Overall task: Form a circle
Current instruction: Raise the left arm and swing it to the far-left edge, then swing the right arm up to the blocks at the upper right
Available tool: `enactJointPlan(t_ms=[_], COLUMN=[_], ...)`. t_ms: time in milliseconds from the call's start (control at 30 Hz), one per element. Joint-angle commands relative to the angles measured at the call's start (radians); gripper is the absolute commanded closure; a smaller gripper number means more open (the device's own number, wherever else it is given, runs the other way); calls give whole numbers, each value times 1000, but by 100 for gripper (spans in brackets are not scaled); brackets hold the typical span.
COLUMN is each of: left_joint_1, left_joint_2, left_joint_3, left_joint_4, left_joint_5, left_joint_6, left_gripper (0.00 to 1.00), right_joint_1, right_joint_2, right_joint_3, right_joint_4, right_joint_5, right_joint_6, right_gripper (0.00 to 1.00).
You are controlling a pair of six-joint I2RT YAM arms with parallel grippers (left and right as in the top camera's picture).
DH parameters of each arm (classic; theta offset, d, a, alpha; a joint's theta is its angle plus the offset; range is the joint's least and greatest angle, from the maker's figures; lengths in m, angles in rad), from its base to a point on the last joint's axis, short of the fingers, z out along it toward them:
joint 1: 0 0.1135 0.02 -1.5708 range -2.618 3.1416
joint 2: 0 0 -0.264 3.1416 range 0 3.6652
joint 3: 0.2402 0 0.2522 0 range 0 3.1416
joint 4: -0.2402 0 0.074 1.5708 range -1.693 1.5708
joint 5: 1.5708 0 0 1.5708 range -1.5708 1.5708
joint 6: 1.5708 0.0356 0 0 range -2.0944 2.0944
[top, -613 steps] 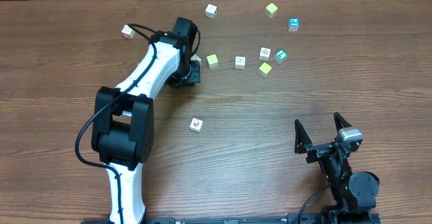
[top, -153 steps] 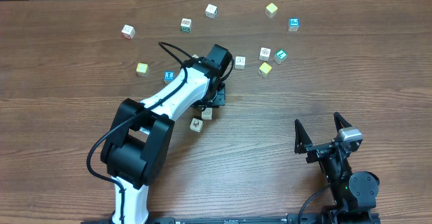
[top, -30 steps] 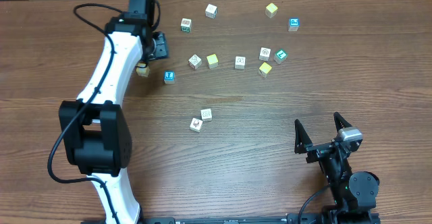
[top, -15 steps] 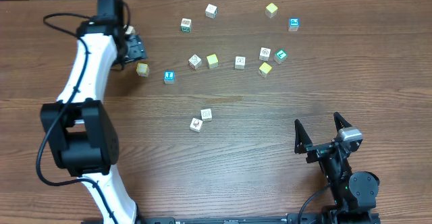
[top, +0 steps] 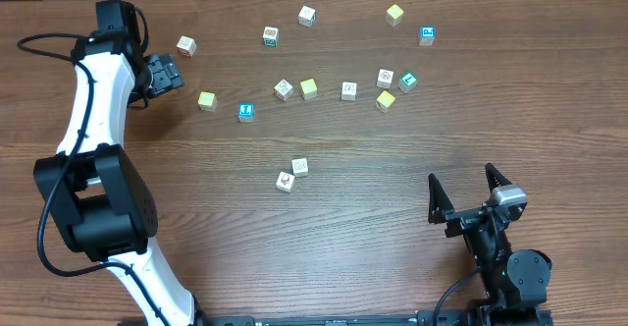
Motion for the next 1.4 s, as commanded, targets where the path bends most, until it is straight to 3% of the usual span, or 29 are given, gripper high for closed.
enactJointPlan(t_ms=[0,367,533,633,767,1000,1367], left_joint_1=[-3,-2,-2,-2,-2,-2,-3], left_joint_2=[-10,-10,-10,-10,-10,-10,-10], left_joint_3=[-10,-10,-10,-10,-10,-10,-10], left_joint_4=[1,1,1,1,1,1,1], left_joint_5=[-9,-9,-9,-9,-9,-9,-9], left_joint_6=[8,8,8,8,8,8,8], left_gripper=[1,1,0,0,0,1,1], right_joint_1=[-2,-2,-2,-3,-3,-3,-3], right_joint_2=[-7,-7,-7,-7,-3,190,923], right_joint_3=[-10,-10,-7,24,118,418,1244], right_joint_4=[5,69,115,76,-5,-156,-584], right_joint_5=[6,19,-132,-141,-135,-79,-81], right_joint_6=[3,3,17,125,151,158,157], right_gripper=[0,0,0,0,0,0,0])
